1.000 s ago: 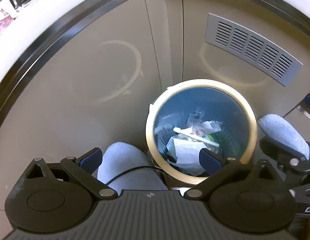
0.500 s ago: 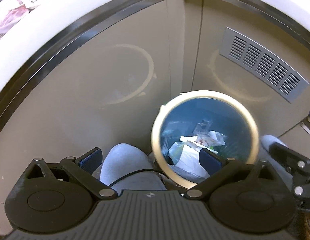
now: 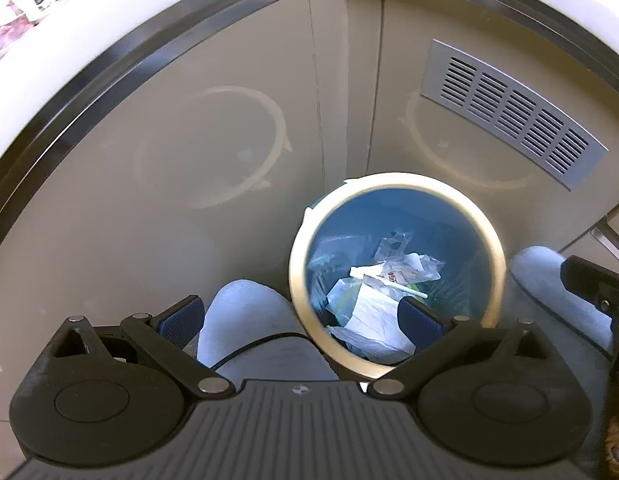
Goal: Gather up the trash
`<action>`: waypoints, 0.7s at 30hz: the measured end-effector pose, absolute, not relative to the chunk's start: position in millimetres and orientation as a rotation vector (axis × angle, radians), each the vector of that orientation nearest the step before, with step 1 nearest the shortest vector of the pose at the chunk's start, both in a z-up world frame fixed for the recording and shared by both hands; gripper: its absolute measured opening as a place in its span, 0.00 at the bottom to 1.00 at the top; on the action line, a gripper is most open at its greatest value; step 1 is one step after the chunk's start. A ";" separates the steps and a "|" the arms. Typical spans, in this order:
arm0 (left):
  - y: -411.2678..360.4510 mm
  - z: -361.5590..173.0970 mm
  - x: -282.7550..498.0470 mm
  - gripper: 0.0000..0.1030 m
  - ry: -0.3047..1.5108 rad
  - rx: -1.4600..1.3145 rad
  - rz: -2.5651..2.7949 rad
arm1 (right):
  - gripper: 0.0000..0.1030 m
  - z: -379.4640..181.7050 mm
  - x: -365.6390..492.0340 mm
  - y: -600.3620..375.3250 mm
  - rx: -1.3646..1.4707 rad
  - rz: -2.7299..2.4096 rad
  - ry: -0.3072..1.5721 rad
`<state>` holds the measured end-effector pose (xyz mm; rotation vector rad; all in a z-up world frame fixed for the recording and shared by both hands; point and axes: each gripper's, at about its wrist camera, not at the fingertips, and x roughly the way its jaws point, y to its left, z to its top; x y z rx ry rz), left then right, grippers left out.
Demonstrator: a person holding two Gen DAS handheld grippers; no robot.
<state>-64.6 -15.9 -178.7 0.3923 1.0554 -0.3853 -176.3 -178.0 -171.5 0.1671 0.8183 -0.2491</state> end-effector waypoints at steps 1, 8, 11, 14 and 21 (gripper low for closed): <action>-11.7 -177.2 -65.1 1.00 1.052 0.385 -0.374 | 1.00 -171.8 -174.0 -177.1 0.162 -0.240 0.822; 1.3 -172.6 -66.5 1.00 1.036 0.329 -0.303 | 1.00 -171.6 -162.9 -163.4 0.082 -0.153 0.829; 1.4 -173.9 -65.5 1.00 1.039 0.327 -0.296 | 1.00 -172.7 -162.1 -159.5 0.066 -0.136 0.839; -3.3 -174.7 -64.8 1.00 1.040 0.337 -0.317 | 1.00 -172.4 -167.0 -161.3 0.070 -0.134 0.835; -13.7 -177.8 -66.5 1.00 1.028 0.386 -0.374 | 1.00 -173.5 -167.3 -164.9 0.092 -0.157 0.834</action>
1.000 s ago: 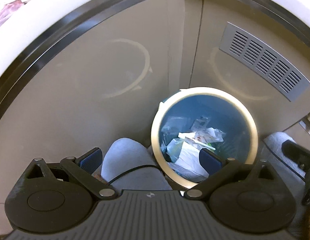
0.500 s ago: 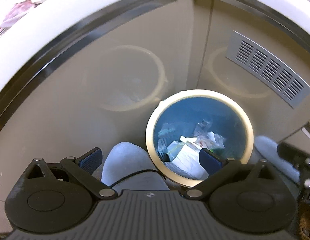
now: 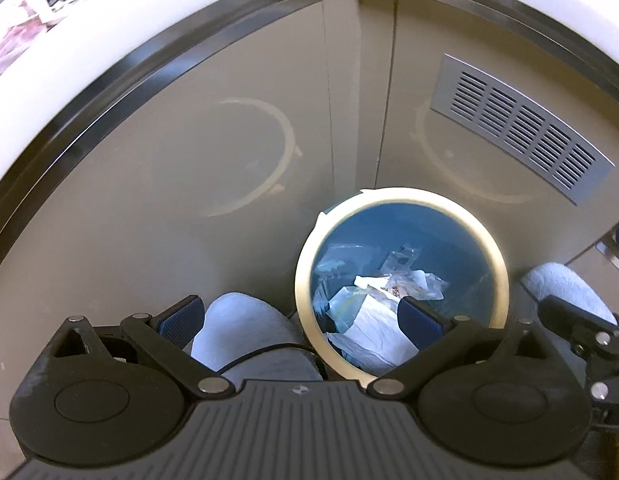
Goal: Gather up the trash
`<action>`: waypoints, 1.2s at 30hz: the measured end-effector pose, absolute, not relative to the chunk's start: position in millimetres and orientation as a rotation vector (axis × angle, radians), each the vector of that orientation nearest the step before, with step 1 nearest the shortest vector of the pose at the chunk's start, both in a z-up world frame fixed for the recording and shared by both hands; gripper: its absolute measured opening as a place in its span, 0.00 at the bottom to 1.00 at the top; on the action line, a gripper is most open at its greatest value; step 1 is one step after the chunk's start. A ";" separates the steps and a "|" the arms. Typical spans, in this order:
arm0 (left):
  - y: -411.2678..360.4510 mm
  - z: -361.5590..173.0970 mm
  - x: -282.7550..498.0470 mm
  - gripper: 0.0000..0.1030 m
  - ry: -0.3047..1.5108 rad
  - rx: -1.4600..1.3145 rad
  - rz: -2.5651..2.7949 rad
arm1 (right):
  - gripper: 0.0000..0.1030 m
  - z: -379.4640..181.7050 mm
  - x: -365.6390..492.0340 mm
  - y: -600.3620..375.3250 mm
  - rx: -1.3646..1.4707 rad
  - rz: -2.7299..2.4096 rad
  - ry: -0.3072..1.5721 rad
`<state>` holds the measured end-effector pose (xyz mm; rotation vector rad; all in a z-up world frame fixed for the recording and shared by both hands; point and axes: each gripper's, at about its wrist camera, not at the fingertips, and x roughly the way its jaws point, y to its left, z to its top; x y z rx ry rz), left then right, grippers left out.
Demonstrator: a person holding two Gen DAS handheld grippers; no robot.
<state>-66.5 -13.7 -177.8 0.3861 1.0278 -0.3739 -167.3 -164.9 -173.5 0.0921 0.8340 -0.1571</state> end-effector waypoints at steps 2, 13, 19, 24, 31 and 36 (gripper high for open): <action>-12.8 -177.6 -67.2 1.00 1.027 0.386 -0.381 | 1.00 -176.1 -163.4 -163.2 0.087 -0.162 0.847; -10.8 -177.0 -62.4 1.00 1.069 0.325 -0.402 | 1.00 -171.3 -157.3 -164.3 0.048 -0.205 0.846; -14.7 -184.3 -58.6 1.00 1.094 0.323 -0.431 | 1.00 -170.7 -152.5 -170.0 0.020 -0.219 0.871; -19.6 -194.5 -54.6 1.00 1.110 0.351 -0.433 | 1.00 -176.2 -144.0 -170.4 0.008 -0.222 0.907; -25.9 -204.8 -49.7 1.00 1.115 0.381 -0.433 | 1.00 -188.2 -128.9 -172.4 -0.002 -0.215 0.962; -29.3 -214.0 -44.6 1.00 1.155 0.385 -0.438 | 1.00 -197.3 -121.1 -175.1 0.008 -0.216 1.001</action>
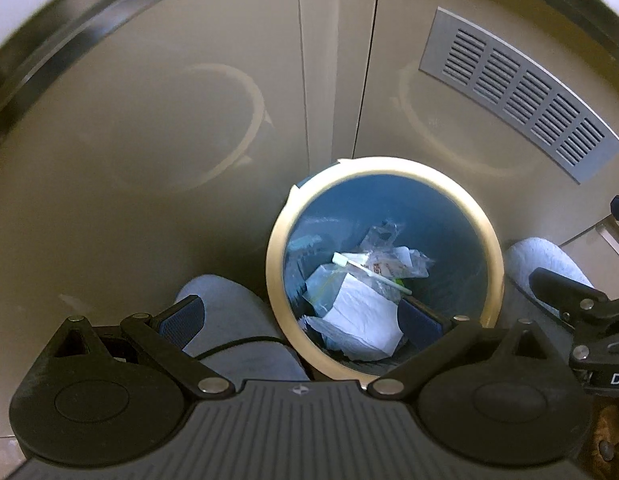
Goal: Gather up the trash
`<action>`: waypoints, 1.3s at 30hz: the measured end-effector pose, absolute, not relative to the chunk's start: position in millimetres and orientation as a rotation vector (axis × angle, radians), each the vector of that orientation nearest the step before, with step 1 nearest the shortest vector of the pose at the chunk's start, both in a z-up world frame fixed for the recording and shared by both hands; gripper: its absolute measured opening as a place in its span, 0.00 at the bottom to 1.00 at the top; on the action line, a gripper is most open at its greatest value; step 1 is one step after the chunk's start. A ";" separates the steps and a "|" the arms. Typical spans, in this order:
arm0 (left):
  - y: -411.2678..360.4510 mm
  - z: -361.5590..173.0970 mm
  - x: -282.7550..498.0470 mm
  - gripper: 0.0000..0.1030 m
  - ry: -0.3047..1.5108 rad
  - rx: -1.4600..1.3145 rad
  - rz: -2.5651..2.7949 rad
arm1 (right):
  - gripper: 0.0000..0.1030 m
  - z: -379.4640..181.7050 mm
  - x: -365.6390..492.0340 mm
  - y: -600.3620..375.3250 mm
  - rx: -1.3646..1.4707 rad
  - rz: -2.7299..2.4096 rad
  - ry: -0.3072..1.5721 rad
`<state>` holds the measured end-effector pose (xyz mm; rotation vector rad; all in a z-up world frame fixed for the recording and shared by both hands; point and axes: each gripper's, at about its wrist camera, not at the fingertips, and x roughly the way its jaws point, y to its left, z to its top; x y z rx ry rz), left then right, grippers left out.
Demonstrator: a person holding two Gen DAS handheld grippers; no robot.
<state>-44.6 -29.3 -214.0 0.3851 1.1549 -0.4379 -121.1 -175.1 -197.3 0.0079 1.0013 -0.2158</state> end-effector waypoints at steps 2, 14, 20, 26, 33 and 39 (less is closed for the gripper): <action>-30.9 -218.5 -42.4 1.00 1.174 0.387 -0.438 | 1.00 -200.4 -118.5 -174.7 0.011 -0.213 1.013; -38.6 -232.1 -39.6 1.00 1.205 0.421 -0.434 | 1.00 -209.1 -113.2 -179.3 0.048 -0.209 1.032; -40.2 -231.8 -41.1 1.00 1.201 0.431 -0.431 | 1.00 -209.5 -113.5 -180.0 0.049 -0.203 1.031; -38.2 -226.6 -42.6 1.00 1.187 0.438 -0.427 | 1.00 -207.1 -115.6 -179.6 0.041 -0.205 1.015; -38.5 -215.0 -47.3 1.00 1.153 0.459 -0.423 | 1.00 -201.6 -119.4 -180.8 0.039 -0.205 0.990; -38.2 -205.0 -52.1 1.00 1.135 0.463 -0.424 | 1.00 -194.7 -125.0 -180.9 0.044 -0.204 0.964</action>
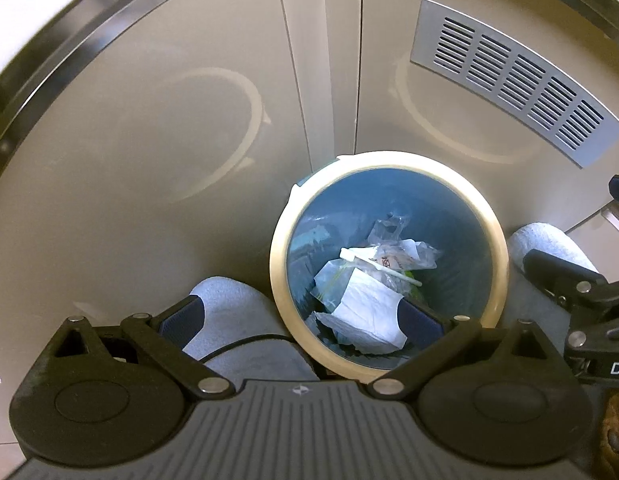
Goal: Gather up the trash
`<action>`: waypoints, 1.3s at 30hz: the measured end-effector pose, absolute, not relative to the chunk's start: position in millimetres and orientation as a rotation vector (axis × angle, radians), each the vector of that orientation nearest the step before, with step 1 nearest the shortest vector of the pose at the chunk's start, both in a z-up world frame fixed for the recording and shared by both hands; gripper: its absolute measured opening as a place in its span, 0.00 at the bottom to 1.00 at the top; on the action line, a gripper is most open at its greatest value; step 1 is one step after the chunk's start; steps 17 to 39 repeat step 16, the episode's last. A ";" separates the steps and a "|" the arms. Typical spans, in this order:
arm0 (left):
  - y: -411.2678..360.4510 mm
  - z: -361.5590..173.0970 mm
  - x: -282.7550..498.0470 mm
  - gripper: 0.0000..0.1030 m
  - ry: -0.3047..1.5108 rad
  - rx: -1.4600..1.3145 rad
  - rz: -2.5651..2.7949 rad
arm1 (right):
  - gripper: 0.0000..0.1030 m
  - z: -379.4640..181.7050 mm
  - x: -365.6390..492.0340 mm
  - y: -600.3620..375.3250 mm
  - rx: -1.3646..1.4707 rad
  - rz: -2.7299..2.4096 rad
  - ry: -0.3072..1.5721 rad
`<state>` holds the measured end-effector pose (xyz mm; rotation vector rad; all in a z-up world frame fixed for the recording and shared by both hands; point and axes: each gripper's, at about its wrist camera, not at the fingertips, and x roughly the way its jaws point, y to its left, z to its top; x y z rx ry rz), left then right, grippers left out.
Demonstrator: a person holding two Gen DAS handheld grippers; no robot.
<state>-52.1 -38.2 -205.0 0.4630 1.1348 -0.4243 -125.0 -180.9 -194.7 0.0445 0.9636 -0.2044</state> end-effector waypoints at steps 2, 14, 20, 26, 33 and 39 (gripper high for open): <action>-39.1 -202.0 -54.0 1.00 1.128 0.467 -0.424 | 1.00 -193.0 -127.1 -181.2 0.046 -0.206 0.957; -40.6 -183.4 -65.4 1.00 1.052 0.495 -0.429 | 1.00 -182.0 -137.5 -180.5 0.048 -0.208 0.913; -40.8 -180.4 -67.3 1.00 1.039 0.499 -0.430 | 1.00 -181.3 -139.0 -179.9 0.047 -0.204 0.907; -40.8 -180.4 -67.3 1.00 1.039 0.499 -0.430 | 1.00 -181.3 -139.0 -179.9 0.047 -0.204 0.907; -40.8 -180.4 -67.3 1.00 1.039 0.499 -0.430 | 1.00 -181.3 -139.0 -179.9 0.047 -0.204 0.907; -40.8 -180.4 -67.3 1.00 1.039 0.499 -0.430 | 1.00 -181.3 -139.0 -179.9 0.047 -0.204 0.907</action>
